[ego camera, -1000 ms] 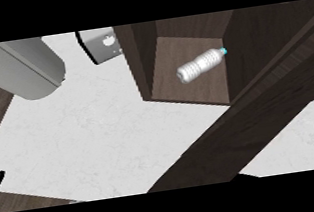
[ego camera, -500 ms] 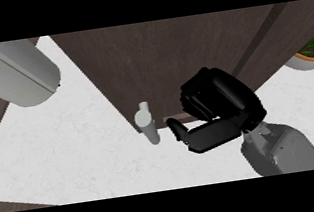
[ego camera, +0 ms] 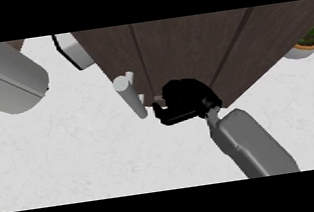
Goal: Pick up the bottled water, place it into the cabinet and close the cabinet
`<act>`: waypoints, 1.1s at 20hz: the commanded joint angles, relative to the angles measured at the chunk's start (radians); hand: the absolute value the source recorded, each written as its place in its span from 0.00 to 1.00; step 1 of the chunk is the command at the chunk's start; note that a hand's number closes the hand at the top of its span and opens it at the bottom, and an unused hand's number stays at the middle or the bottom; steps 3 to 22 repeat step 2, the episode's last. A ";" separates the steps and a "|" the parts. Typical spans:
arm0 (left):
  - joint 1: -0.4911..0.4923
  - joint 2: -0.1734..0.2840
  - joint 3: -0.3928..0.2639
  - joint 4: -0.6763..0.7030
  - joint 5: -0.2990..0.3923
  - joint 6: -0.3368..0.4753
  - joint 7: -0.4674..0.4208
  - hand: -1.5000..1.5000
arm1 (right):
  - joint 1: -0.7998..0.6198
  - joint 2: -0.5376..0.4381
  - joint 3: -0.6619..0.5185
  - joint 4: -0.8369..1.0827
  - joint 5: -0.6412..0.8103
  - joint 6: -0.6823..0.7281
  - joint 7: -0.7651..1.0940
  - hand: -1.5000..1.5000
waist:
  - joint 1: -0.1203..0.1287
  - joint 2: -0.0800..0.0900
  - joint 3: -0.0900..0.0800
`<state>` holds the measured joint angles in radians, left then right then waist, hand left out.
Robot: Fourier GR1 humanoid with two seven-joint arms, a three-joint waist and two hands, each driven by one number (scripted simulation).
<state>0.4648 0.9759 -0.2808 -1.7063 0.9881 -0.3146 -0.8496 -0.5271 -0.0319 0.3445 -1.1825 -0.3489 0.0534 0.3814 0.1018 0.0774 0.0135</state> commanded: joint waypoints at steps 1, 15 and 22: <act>0.003 -0.021 -0.009 -0.009 -0.011 -0.020 -0.023 0.00 | -0.217 -0.001 -0.116 -0.019 0.023 -0.044 -0.120 1.00 | 0.002 -0.061 -0.013; 0.007 -0.013 -0.004 -0.017 -0.008 -0.016 -0.017 0.00 | -0.221 -0.009 -0.116 -0.007 0.019 -0.048 -0.108 1.00 | 0.002 -0.064 -0.011; 0.007 -0.013 -0.004 -0.017 -0.008 -0.016 -0.017 0.00 | -0.221 -0.009 -0.116 -0.007 0.019 -0.048 -0.108 1.00 | 0.002 -0.064 -0.011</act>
